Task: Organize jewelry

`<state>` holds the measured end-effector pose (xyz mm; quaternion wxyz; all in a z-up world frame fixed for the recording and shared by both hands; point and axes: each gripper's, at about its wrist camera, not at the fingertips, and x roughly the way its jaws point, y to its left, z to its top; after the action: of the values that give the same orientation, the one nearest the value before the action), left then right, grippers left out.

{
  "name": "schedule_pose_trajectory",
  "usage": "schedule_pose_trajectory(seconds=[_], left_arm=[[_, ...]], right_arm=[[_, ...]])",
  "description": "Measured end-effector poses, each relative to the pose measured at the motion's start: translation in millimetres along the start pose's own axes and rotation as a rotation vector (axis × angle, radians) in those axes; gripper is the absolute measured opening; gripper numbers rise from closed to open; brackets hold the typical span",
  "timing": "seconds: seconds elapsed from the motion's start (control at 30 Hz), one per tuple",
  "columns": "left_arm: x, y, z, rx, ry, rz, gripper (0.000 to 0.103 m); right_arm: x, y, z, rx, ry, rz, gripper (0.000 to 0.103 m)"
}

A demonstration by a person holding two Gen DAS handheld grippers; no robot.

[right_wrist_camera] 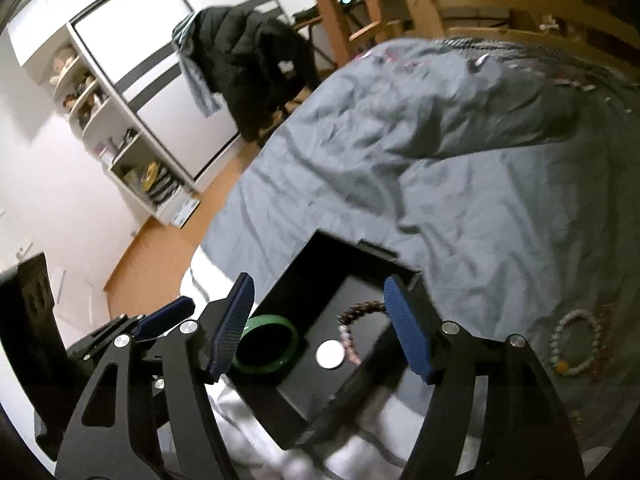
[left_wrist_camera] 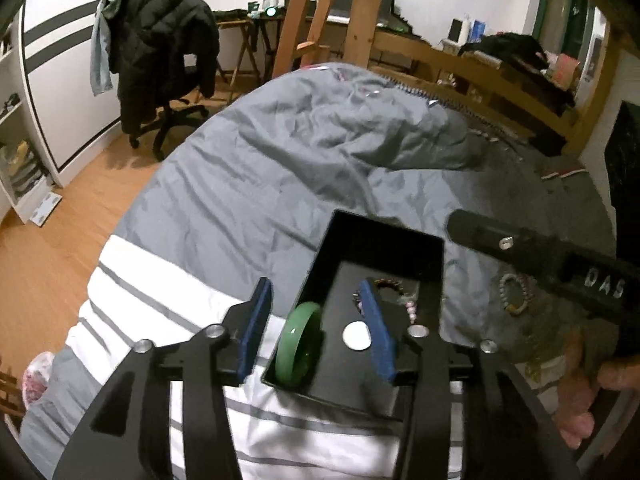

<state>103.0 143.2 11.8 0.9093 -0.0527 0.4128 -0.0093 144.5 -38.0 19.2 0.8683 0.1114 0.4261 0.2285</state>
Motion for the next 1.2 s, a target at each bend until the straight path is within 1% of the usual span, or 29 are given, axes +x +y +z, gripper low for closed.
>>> schedule_pose_trajectory(seconds=[0.03,0.13,0.17,0.27,0.33,0.4,0.43,0.5,0.57,0.63,0.7,0.8,0.87,0.97,1.0,1.07,1.13,1.17,1.2], left_arm=[[-0.2,-1.2,-0.3,0.002,-0.004,-0.008,0.062],[-1.0,-12.4,-3.2,0.035,-0.014,-0.021,0.063],[-0.8,-19.5,-5.1,0.058,-0.014,-0.028,0.063],[-2.5,-45.1,-13.3,0.129,-0.024,-0.032,0.064],[-4.3,-58.7,-19.0,0.163,-0.028,-0.043,0.066],[-6.5,-79.9,-27.0,0.201,-0.029,-0.055,0.073],[-7.6,-86.3,-30.4,0.209,-0.030,-0.060,0.075],[-9.1,-107.4,-39.3,0.240,-0.030,-0.090,0.075],[-10.1,-132.4,-49.3,0.289,-0.033,-0.102,0.075],[-9.2,-151.4,-57.2,0.331,-0.031,-0.113,0.075],[-4.5,-170.4,-65.0,0.368,-0.016,-0.126,0.075],[9.9,-194.2,-72.7,0.424,0.012,-0.128,0.075],[20.1,-208.0,-76.1,0.478,0.019,-0.112,0.075],[36.1,-220.3,-72.7,0.503,0.021,-0.099,0.075],[42.8,-222.6,-70.2,0.496,0.025,-0.103,0.075],[56.9,-226.7,-65.7,0.492,0.029,-0.104,0.075],[71.5,-231.3,-61.4,0.498,0.022,-0.094,0.075],[81.0,-233.3,-57.1,0.498,0.020,-0.099,0.075],[89.9,-235.0,-53.1,0.494,0.021,-0.108,0.075]], right_arm=[[-7.7,-5.2,-1.6,-0.001,-0.009,-0.015,0.068],[-36.3,-29.1,-12.3,0.005,-0.015,-0.065,0.068],[-43.2,-35.2,-15.6,0.001,-0.010,-0.082,0.068],[-78.3,-57.5,-32.7,-0.038,-0.007,-0.169,0.068],[-97.6,-68.7,-44.0,-0.052,-0.008,-0.205,0.068],[-115.8,-80.1,-56.4,-0.071,-0.010,-0.244,0.068],[-125.4,-86.2,-63.5,-0.079,-0.011,-0.267,0.068],[-141.3,-97.2,-76.5,-0.090,-0.012,-0.296,0.068],[-155.8,-110.4,-91.9,-0.094,-0.007,-0.320,0.068],[-165.9,-122.4,-105.9,-0.097,0.000,-0.319,0.071],[-171.4,-134.3,-119.8,-0.094,0.006,-0.316,0.071],[-174.3,-154.5,-135.6,-0.048,0.003,-0.307,0.071],[-172.3,-166.3,-143.9,-0.023,0.006,-0.295,0.071],[-163.3,-176.7,-154.8,-0.018,0.028,-0.313,0.070],[-157.7,-180.4,-160.2,-0.028,0.039,-0.324,0.068],[-143.2,-184.3,-168.5,-0.037,0.096,-0.349,0.054],[-133.8,-187.4,-173.8,-0.035,0.132,-0.345,0.051],[-129.7,-189.1,-174.7,-0.035,0.147,-0.347,0.047],[-126.8,-191.8,-175.1,-0.029,0.157,-0.351,0.046]])
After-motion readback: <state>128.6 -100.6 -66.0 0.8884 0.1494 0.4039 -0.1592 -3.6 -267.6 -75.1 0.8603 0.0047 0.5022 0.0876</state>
